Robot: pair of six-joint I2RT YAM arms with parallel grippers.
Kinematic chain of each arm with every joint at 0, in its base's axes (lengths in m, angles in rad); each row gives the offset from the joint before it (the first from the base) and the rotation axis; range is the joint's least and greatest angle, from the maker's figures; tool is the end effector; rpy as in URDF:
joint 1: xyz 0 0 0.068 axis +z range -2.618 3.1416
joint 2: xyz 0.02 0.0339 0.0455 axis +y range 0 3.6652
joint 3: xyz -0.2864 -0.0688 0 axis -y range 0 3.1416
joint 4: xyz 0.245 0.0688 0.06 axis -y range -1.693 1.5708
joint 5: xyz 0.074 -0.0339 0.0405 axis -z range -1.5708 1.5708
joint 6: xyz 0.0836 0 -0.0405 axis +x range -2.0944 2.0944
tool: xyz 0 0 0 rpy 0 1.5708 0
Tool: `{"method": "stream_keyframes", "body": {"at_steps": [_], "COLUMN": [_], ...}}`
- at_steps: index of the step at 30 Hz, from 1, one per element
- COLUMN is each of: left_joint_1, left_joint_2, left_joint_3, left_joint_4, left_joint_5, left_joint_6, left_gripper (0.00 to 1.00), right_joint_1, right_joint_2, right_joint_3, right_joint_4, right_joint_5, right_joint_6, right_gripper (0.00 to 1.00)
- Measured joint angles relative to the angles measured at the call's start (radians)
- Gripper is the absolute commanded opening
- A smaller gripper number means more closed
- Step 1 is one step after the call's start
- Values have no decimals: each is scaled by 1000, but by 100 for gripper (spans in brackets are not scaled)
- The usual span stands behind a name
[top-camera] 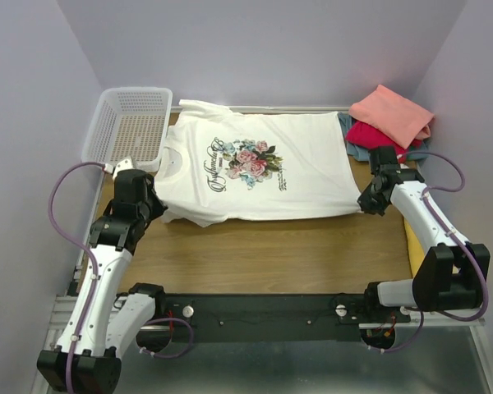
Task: Fold and stack the t-shirts
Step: Flatten the tshirt out
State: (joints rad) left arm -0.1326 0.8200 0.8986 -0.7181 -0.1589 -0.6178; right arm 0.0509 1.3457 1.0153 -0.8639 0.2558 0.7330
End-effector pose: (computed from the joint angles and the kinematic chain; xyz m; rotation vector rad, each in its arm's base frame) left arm 0.1898 -0.0120 0.3085 -0.6167 2.1239 -0.2432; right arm 0.2650 -0.0077 0.2259 0.9638 2.5182 -0.1242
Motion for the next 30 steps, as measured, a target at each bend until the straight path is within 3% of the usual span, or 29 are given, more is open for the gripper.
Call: {"method": "stream_keyframes", "body": {"at_steps": [13, 24, 30], "left_joint_1": [-1, -1, -1], "left_joint_2": [-191, -269, -347], "left_joint_3": [-38, -27, -30], "left_joint_4": [-329, -382, -374], "left_joint_5": [-41, -26, -4], "left_joint_6": [-156, -175, -150], "left_gripper": [0, 0, 0], "right_joint_1": [0, 0, 0], "right_joint_2": [-52, -206, -214], "right_joint_3": [-84, -89, -194], "right_joint_4": [-95, -208, -209], "right_joint_5": [48, 143, 111], "right_joint_6": [118, 201, 201], "right_gripper": [1, 1, 1]}}
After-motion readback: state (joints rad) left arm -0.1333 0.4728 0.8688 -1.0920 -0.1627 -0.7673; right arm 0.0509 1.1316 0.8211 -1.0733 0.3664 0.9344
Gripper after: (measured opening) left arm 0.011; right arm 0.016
